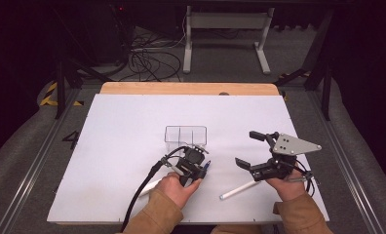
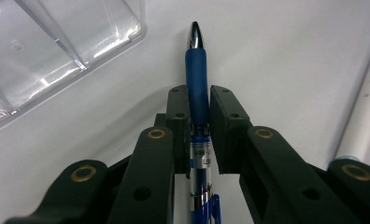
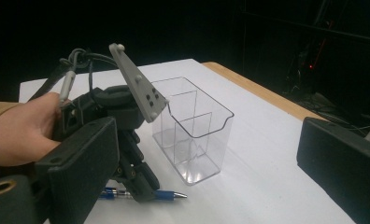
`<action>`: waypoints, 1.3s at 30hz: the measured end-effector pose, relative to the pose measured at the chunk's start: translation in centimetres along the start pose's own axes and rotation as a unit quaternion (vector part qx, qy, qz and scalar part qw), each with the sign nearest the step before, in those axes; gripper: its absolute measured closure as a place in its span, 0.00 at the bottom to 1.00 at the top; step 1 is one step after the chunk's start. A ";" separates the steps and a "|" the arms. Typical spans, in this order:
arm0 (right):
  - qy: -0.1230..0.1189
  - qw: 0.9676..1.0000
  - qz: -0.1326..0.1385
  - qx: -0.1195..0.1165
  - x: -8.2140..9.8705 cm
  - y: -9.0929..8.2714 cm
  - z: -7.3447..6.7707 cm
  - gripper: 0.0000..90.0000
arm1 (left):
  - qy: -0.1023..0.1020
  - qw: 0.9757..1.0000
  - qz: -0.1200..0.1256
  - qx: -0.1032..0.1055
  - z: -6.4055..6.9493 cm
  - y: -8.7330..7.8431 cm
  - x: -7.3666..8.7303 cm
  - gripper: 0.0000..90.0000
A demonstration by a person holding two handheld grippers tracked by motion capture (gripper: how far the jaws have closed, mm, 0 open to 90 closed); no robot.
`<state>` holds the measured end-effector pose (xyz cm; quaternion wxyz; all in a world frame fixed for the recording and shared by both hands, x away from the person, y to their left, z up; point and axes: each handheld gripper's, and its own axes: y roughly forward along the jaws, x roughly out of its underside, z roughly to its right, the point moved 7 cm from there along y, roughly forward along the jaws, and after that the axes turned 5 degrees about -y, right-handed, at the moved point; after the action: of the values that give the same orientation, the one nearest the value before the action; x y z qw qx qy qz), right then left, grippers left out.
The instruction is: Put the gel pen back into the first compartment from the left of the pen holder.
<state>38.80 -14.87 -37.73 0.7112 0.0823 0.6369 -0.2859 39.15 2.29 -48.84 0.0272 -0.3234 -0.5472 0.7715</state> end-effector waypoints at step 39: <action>0.004 1.000 0.002 -0.001 0.1 0.1 0.1 0.07 | 0.020 0.970 0.235 0.067 -0.3 -10.7 -3.3 0.88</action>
<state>38.91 -14.90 -37.82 0.7093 0.0841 0.6398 -0.2836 38.56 5.52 -38.16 -0.1220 -0.4554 -0.4025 0.7847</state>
